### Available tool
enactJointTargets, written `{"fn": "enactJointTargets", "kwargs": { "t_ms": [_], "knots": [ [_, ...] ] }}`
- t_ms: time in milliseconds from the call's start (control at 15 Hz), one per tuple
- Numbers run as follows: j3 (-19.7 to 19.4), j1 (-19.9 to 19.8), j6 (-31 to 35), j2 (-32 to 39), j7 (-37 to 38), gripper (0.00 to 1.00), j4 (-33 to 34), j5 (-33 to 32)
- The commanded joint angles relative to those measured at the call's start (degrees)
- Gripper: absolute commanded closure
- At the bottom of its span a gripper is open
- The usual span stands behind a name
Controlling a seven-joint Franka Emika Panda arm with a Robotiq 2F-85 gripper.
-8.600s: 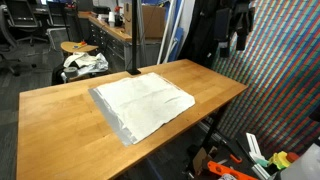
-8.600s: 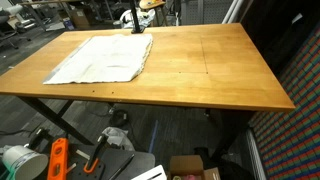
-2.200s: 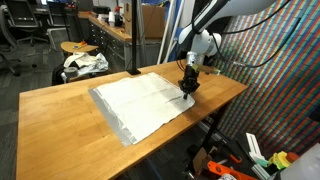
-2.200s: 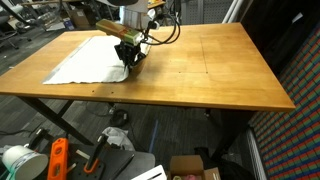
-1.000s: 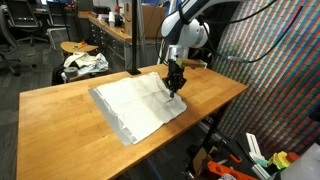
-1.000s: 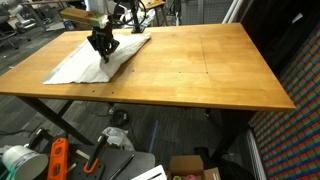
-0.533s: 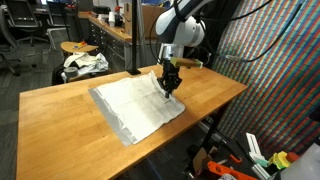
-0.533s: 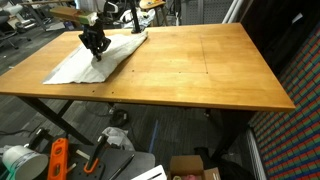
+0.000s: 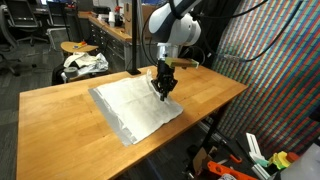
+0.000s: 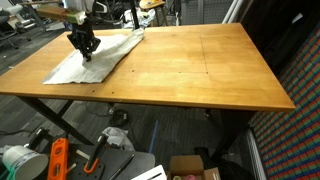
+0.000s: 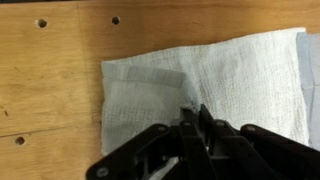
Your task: Fold the cloth on the table
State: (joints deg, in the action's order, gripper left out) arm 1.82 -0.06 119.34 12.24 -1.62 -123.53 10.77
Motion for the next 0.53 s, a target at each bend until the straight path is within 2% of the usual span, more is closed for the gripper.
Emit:
{"fn": "enactJointTargets", "kwargs": {
  "t_ms": [0, 467],
  "knots": [
    [1.0, 0.7, -1.7, -2.5, 0.1, 0.88, -0.7, 2.4],
    [2.5, 2.1, -1.6, -2.5, 0.4, 0.88, -0.4, 6.0]
  ]
}}
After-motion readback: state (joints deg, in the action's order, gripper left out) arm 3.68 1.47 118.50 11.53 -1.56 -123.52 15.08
